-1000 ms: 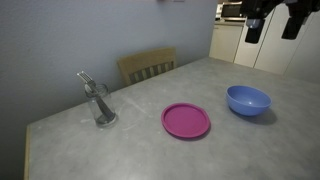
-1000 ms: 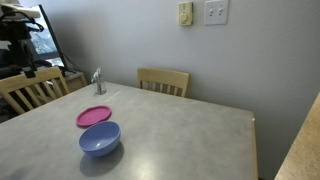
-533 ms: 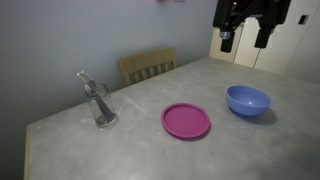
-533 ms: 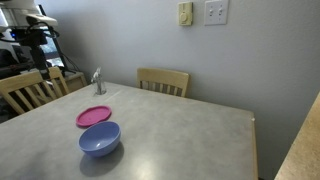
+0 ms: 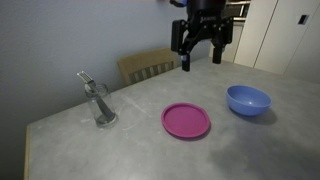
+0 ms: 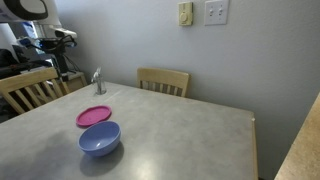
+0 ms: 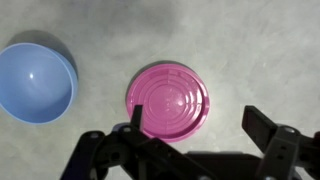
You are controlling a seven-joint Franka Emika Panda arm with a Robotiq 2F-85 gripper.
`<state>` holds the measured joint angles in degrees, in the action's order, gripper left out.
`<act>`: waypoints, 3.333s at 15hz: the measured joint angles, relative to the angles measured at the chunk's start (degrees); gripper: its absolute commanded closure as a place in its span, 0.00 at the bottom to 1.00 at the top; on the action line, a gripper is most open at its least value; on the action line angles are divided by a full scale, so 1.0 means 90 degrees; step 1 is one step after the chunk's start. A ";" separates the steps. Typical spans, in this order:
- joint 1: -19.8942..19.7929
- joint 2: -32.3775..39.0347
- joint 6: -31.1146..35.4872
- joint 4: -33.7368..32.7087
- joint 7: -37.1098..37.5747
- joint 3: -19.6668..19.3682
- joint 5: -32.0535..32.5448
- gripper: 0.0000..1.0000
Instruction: Put the plate on top of the bowl
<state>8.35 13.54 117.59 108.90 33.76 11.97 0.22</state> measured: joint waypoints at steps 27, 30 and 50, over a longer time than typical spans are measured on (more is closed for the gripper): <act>0.0816 0.2876 0.0206 -0.2029 -0.0538 -0.0864 -0.0300 0.00; 0.0847 0.3235 0.0188 -0.2337 -0.0837 -0.0842 -0.0301 0.00; 0.0997 0.4223 -0.0243 -0.3226 -0.1276 -0.0919 -0.0277 0.35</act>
<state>17.32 51.55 115.41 79.87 22.27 3.70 -2.27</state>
